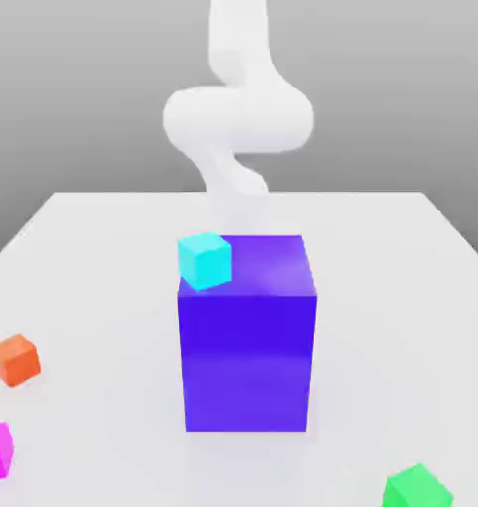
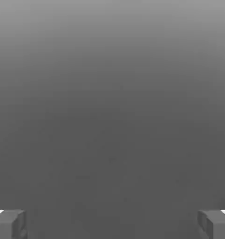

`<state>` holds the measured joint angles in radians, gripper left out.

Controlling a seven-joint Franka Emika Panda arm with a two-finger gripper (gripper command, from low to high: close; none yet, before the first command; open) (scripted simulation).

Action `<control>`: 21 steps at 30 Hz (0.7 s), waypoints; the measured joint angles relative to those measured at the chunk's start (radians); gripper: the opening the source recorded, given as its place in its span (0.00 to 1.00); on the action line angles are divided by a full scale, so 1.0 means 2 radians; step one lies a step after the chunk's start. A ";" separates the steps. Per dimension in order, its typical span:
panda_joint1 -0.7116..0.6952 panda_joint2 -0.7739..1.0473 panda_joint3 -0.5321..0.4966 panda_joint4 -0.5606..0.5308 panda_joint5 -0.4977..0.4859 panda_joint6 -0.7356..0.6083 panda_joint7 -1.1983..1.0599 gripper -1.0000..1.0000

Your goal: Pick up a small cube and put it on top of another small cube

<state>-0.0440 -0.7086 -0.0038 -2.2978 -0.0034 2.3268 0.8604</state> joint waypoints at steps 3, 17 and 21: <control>-0.026 0.057 -0.004 0.001 -0.002 0.017 0.038 0.50; -0.119 0.311 -0.051 0.007 -0.003 0.091 0.200 0.50; -0.150 0.384 -0.064 0.009 0.011 0.113 0.236 0.50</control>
<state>-0.3438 0.0595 -0.1327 -2.2796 0.0183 2.5521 1.3317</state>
